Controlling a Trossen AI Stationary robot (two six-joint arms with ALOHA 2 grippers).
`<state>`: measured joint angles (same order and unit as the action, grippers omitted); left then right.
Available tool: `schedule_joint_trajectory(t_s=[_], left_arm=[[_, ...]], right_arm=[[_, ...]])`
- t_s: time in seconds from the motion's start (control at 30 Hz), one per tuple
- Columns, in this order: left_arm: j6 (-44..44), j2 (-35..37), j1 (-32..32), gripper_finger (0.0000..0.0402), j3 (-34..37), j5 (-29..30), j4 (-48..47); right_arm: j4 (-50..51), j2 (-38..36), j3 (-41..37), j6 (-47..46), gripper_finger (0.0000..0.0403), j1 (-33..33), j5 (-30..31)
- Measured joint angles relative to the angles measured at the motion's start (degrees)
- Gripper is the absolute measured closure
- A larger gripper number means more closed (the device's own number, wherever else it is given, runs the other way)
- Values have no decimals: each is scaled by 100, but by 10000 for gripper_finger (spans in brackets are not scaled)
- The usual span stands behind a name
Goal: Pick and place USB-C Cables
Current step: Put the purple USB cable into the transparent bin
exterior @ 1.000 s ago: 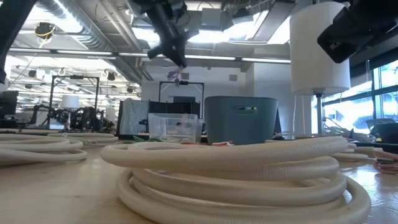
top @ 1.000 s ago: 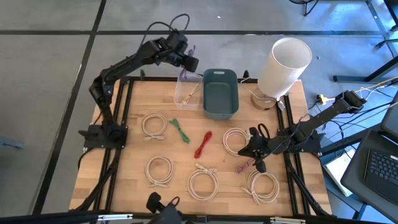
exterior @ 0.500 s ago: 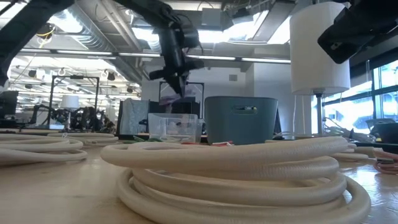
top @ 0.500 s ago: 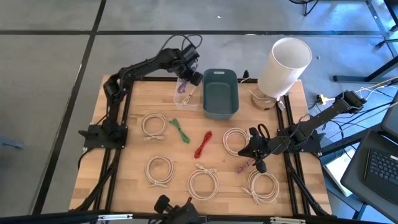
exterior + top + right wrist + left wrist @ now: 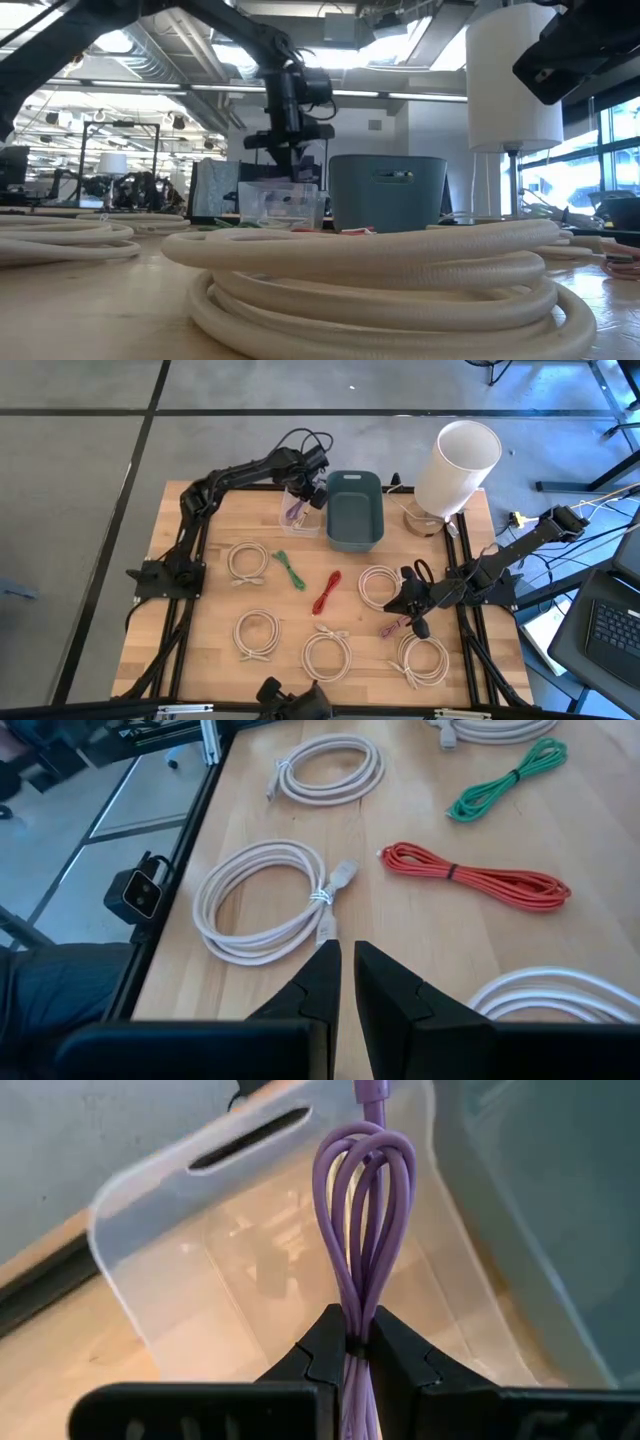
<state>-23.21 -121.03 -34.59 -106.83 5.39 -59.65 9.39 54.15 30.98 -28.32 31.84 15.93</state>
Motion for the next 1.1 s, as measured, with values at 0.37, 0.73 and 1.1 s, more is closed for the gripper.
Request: schedule_joint_trajectory(t_s=[0.37,0.73,1.1], left_arm=[[-8,-350,13,379,0,-153,-18],[-8,-750,15,379,4,-391,23],[256,-1003,48,352,2,-637,159]], right_arm=[[-3,0,0,0,366,152,-14],[-2,0,0,2,366,179,-12],[7,0,0,0,366,179,-12]])
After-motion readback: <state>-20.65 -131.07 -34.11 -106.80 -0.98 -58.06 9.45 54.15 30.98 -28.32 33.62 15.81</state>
